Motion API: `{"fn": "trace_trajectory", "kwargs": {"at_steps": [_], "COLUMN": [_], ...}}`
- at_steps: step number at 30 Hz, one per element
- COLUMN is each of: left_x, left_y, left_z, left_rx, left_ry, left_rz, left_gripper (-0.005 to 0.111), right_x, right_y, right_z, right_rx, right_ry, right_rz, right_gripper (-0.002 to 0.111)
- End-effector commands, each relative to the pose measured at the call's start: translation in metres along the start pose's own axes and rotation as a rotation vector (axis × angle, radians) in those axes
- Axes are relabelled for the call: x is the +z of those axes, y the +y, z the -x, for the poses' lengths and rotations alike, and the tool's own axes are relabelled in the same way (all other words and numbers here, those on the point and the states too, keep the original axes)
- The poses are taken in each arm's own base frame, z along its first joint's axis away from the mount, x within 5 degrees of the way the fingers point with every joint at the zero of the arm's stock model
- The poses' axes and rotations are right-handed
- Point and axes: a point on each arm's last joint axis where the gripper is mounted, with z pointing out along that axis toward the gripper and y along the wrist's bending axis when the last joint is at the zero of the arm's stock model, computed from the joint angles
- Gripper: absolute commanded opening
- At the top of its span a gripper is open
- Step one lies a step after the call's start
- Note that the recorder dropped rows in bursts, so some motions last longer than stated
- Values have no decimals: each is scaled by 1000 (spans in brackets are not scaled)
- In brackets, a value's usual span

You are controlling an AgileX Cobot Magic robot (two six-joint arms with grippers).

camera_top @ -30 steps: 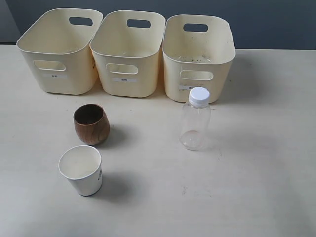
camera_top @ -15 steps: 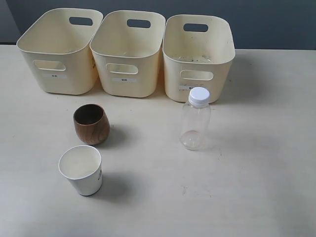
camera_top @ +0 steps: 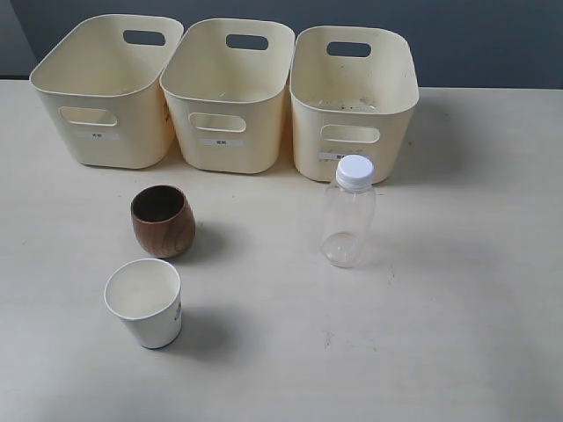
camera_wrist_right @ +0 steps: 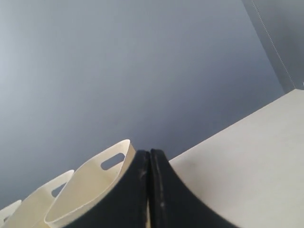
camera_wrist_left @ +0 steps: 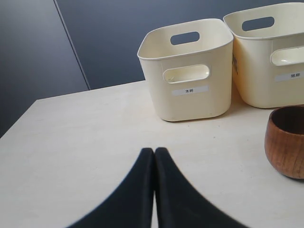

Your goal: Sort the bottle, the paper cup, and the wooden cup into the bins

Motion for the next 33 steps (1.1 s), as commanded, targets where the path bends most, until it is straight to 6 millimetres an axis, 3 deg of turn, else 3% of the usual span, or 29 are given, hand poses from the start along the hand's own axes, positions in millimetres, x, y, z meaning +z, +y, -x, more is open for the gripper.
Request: {"fn": "trace_trajectory", "kwargs": {"at_steps": [1,7,13,17,21,26,33], "left_x": [0,0,0,0,0,0,0], "left_y": [0,0,0,0,0,0,0], "left_z": [3,3,3,3,3,3,3], "left_rx": [-5,-5,-5,-5,-5,-5,-5], "left_ry": [-14,-14,-14,-14,-14,-14,-14], "left_rz": [-4,-4,-4,-4,-4,-4,-4], "left_gripper": [0,0,0,0,0,0,0], "right_x": [-1,-13,-36,-35,-21,15,74], "right_y": [1,37,82,108,128,153,187], "right_z": [8,65,129,168,196,216,204], "right_rx": [59,9,-149,-275,-329,-477,-581], "right_ry": [-62,-237,-368,-422,-360,-130,336], "right_rz": [-3,106,201,202,205,227,463], "right_gripper": [-1,-1,-1,-1,-1,-1,-1]}}
